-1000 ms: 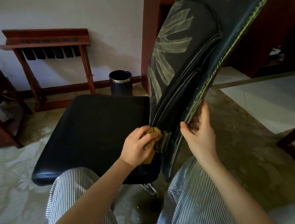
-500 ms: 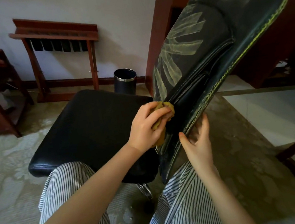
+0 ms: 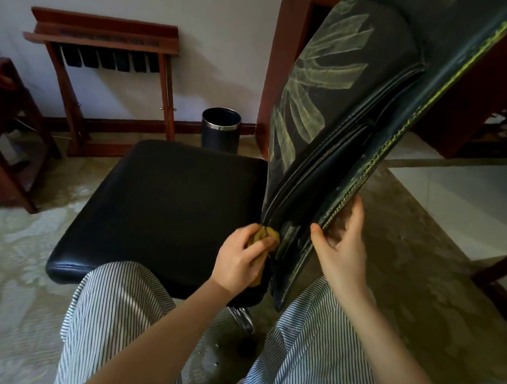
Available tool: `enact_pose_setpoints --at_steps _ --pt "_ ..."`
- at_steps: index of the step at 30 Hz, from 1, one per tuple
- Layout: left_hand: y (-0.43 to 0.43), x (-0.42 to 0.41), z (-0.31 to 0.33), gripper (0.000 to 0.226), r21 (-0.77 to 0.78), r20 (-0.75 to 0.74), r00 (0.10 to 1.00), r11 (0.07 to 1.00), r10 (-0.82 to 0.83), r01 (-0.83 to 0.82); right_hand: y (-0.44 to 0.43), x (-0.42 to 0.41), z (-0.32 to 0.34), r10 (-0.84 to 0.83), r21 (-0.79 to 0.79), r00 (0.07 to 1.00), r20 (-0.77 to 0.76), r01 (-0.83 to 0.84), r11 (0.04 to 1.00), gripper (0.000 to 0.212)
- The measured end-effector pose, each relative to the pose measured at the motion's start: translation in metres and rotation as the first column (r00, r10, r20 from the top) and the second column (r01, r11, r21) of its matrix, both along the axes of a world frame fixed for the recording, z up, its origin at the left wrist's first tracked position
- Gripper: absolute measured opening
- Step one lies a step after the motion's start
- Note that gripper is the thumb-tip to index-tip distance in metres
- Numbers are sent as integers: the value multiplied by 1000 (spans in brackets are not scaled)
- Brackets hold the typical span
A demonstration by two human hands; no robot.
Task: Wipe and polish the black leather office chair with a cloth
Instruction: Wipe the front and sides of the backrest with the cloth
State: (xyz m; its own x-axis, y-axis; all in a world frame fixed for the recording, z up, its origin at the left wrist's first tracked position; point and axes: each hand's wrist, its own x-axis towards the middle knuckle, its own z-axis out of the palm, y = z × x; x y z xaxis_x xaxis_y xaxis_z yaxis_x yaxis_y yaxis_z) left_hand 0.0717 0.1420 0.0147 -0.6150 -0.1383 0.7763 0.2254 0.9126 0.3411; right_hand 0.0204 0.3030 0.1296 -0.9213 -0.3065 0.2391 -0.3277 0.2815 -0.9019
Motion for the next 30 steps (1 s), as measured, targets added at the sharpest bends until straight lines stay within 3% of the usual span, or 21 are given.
enact_pose_setpoints --at_steps 3,5,10,15,19,26,30 --pt "3 11 -23 21 4 147 989 1000 -23 22 3 -1 2 29 -7 999 17 -29 1000 79" --pt "8 19 -26 21 64 162 987 998 -21 11 8 2 0 46 -26 998 43 -45 999 78" --pt "8 20 26 23 173 -85 994 983 72 -56 13 5 -25 54 40 990 128 -60 997 81" --pt "10 1 101 22 -51 -316 949 999 -19 2 4 3 -34 77 21 991 109 -80 997 77" --pt "11 -22 112 22 -315 -293 954 949 -69 -28 3 1 -35 79 -16 993 87 -78 997 74" --pt "7 -24 67 36 -290 -250 968 954 4 -79 1 -2 -42 45 16 995 94 -47 999 73" --pt "2 -12 40 31 -317 -172 985 947 5 -61 2 -1 -43 36 34 995 90 -40 999 73"
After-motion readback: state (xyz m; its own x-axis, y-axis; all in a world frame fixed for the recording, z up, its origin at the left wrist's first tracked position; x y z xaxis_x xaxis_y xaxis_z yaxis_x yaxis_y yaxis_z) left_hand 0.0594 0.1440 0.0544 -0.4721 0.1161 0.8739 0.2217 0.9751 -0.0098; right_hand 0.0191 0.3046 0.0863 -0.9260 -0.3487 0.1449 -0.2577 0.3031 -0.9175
